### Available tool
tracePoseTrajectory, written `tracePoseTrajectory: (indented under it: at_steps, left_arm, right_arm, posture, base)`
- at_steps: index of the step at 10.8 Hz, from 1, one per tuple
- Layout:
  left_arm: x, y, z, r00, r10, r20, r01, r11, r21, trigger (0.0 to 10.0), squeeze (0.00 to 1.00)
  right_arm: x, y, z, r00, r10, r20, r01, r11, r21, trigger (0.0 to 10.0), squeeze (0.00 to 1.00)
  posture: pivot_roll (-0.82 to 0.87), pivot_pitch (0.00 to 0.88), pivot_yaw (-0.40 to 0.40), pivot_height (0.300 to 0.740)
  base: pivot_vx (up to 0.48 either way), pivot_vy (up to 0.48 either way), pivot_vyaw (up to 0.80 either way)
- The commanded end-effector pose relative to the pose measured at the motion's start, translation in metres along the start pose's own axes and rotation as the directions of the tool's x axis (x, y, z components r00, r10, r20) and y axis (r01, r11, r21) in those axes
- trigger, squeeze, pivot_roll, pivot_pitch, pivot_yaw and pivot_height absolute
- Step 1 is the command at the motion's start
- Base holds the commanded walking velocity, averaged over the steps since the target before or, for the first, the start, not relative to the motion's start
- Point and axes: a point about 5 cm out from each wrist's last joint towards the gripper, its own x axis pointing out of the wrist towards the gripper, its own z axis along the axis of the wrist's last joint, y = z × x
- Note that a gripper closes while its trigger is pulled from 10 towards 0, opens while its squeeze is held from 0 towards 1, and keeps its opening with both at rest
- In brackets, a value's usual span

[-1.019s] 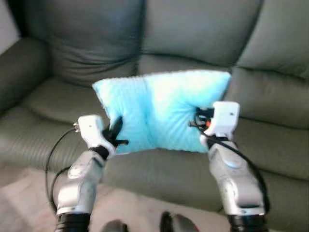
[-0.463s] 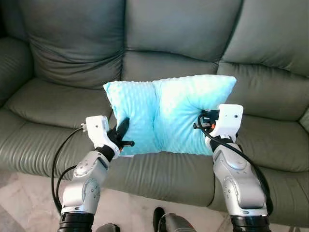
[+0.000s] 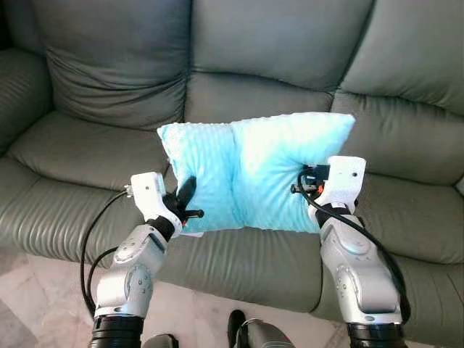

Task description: Move the pillow to the sofa

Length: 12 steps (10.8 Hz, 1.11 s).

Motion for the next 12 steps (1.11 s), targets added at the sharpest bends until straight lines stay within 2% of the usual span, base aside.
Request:
tracePoseTrajectory:
  at_steps: [1, 7, 12]
  left_arm:
    - [0.0010, -0.0039, -0.0006, 1.000, -0.018, -0.010, 0.018, 1.000, -0.003, 10.0, 0.00]
    - [0.0010, -0.0060, -0.0041, 0.999, -0.028, -0.037, 0.028, 1.000, 0.002, 10.0, 0.00]
    - [0.0007, -0.0106, -0.0069, 0.996, -0.065, -0.069, 0.065, 0.998, -0.002, 10.0, 0.00]
  right_arm:
    - [-0.0009, -0.0020, 0.0009, 1.000, -0.003, 0.000, 0.003, 1.000, -0.003, 10.0, 0.00]
    - [-0.0002, -0.0023, -0.0002, 1.000, 0.004, -0.009, -0.004, 1.000, -0.012, 10.0, 0.00]
    - [-0.0004, -0.0016, -0.0024, 1.000, 0.005, -0.027, -0.005, 1.000, -0.014, 10.0, 0.00]
  posture:
    - [-0.09, 0.206, -0.074, 0.740]
    - [-0.08, 0.203, -0.078, 0.740]
    - [-0.08, 0.212, -0.079, 0.740]
  base:
    - [0.000, 0.480, 0.00]
    - [0.000, 0.476, 0.00]
    - [0.000, 0.052, 0.00]
